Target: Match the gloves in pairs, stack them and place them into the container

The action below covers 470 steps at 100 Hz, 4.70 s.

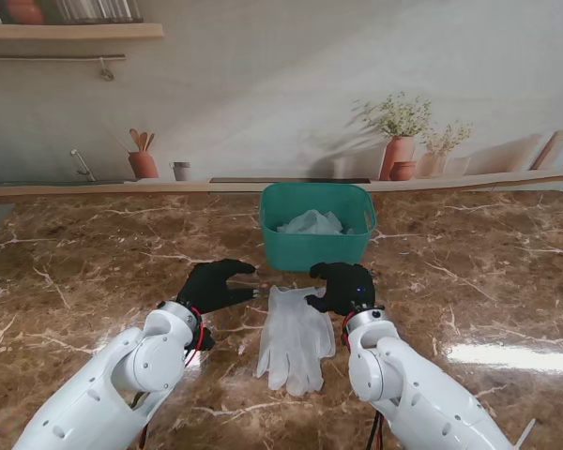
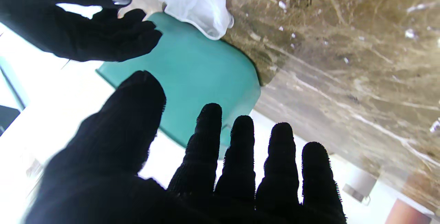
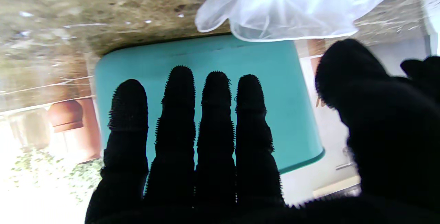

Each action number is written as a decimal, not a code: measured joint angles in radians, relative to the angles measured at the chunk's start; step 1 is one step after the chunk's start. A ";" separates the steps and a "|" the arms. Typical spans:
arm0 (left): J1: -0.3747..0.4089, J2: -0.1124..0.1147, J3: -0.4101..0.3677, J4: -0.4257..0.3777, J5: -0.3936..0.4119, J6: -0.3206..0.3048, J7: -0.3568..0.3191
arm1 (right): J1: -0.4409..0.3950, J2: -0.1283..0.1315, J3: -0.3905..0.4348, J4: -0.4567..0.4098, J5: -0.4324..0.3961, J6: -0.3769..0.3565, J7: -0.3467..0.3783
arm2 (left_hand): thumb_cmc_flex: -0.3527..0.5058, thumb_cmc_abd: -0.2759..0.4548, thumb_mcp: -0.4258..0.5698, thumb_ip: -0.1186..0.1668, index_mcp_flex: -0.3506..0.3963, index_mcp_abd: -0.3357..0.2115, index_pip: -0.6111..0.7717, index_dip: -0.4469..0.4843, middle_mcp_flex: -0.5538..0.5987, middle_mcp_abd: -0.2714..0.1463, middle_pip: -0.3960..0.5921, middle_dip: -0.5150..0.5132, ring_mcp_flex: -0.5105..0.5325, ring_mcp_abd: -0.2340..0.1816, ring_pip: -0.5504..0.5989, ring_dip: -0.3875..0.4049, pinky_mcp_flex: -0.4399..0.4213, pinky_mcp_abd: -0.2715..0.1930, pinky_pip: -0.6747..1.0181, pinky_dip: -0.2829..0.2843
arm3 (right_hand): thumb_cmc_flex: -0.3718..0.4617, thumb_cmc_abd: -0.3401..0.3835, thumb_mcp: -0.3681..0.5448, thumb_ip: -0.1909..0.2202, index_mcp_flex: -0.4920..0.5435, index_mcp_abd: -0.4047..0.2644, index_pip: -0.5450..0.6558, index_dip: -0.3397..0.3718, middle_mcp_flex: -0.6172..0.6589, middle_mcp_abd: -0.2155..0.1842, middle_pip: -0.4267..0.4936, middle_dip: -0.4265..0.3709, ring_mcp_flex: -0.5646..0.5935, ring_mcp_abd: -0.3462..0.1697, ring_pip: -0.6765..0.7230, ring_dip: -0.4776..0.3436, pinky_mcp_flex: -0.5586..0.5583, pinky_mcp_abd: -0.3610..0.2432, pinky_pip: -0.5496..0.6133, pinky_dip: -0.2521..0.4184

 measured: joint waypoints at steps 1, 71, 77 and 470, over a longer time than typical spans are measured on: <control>0.006 0.000 -0.005 -0.005 0.001 -0.002 0.003 | 0.003 0.000 -0.004 0.001 0.000 0.001 0.003 | 0.000 0.000 0.000 0.000 0.000 0.000 0.000 0.000 0.000 0.000 0.000 0.000 0.000 0.000 0.000 0.000 0.000 0.000 0.000 0.000 | 0.000 -0.001 0.000 0.000 0.000 0.000 0.000 0.000 0.000 0.000 0.000 -0.003 0.000 0.000 -0.006 0.000 0.000 0.000 -0.001 0.000; 0.135 0.009 -0.114 -0.111 0.028 -0.060 0.075 | 0.195 -0.027 -0.255 0.130 -0.013 0.206 0.126 | 0.001 0.050 -0.053 0.006 0.067 -0.016 0.051 0.015 0.004 -0.002 0.000 -0.004 0.001 -0.002 0.000 -0.011 0.000 0.000 0.000 0.000 | 0.025 -0.085 0.061 0.000 -0.177 0.044 -0.123 -0.097 -0.087 0.014 0.037 -0.032 0.091 -0.019 0.247 0.122 0.127 -0.031 0.176 0.005; 0.135 0.009 -0.115 -0.111 0.028 -0.062 0.077 | 0.203 -0.025 -0.267 0.125 -0.022 0.227 0.159 | 0.001 0.050 -0.053 0.006 0.067 -0.016 0.051 0.015 0.004 -0.005 0.000 -0.004 0.001 -0.012 0.000 -0.012 0.000 0.000 0.000 0.000 | 0.017 -0.092 0.084 0.002 -0.186 0.058 -0.134 -0.113 -0.093 -0.002 0.121 0.038 0.093 -0.037 0.370 0.170 0.127 -0.046 0.213 0.017; 0.180 0.013 -0.178 -0.139 0.036 -0.076 0.079 | 0.282 0.131 -0.325 -0.009 -0.232 -0.529 0.379 | 0.001 0.061 -0.093 0.006 0.067 -0.016 0.051 0.022 0.032 -0.008 -0.009 -0.012 0.001 -0.024 -0.002 -0.019 0.000 0.000 -0.014 -0.001 | 0.269 -0.150 0.293 0.034 -0.087 -0.072 -0.060 0.003 -0.100 -0.106 0.037 0.083 -0.144 -0.115 -0.062 -0.048 -0.115 -0.062 -0.333 0.012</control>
